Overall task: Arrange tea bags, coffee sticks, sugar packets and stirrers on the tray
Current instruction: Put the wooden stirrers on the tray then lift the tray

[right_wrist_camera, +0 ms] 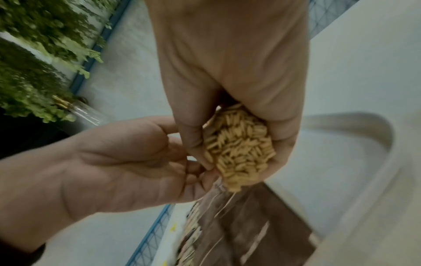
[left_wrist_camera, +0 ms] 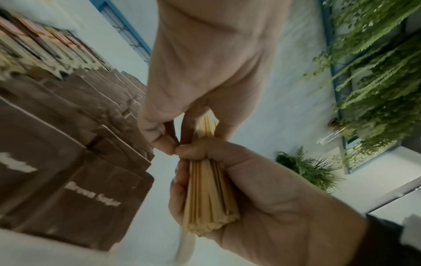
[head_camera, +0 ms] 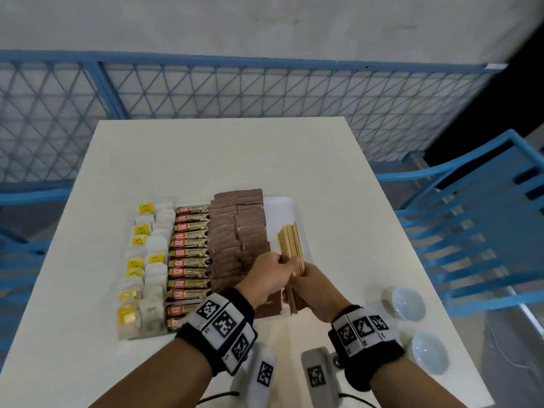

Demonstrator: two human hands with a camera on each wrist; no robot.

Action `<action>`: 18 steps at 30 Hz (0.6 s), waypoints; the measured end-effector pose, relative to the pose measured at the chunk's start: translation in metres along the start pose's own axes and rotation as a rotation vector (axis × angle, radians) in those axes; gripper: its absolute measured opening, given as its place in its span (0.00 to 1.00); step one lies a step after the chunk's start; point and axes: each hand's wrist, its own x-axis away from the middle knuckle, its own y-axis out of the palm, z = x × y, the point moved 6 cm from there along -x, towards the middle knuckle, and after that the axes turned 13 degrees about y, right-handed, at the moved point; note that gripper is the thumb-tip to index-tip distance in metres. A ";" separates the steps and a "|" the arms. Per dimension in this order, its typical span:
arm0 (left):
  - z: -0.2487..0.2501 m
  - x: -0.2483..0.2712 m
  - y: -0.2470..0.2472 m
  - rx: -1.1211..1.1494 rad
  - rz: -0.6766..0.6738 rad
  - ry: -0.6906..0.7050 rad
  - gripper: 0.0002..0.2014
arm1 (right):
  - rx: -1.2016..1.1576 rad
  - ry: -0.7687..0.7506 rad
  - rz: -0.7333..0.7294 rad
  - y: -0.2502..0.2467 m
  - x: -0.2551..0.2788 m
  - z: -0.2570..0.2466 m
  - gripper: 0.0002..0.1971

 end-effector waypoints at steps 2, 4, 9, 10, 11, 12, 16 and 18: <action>0.003 -0.016 0.007 -0.031 0.019 -0.008 0.19 | 0.035 0.045 0.037 -0.013 -0.015 -0.001 0.07; 0.003 -0.030 0.012 -0.043 0.061 -0.023 0.17 | 0.127 0.083 0.096 -0.024 -0.033 -0.003 0.09; -0.002 -0.048 0.019 -0.061 0.147 -0.092 0.15 | 0.276 0.112 0.124 -0.029 -0.071 -0.003 0.08; -0.003 -0.050 0.020 -0.065 0.153 -0.103 0.15 | 0.315 0.118 0.144 -0.029 -0.075 -0.003 0.08; -0.002 -0.051 0.021 -0.069 0.159 -0.111 0.15 | 0.383 0.114 0.174 -0.029 -0.078 -0.002 0.10; -0.002 -0.052 0.022 -0.073 0.160 -0.119 0.16 | 0.491 0.099 0.216 -0.030 -0.080 -0.003 0.11; -0.004 -0.054 0.022 -0.060 0.151 -0.150 0.15 | 0.835 0.006 0.302 -0.032 -0.073 -0.014 0.14; -0.003 -0.054 0.022 -0.040 0.154 -0.142 0.15 | 0.961 -0.033 0.305 -0.032 -0.067 -0.022 0.13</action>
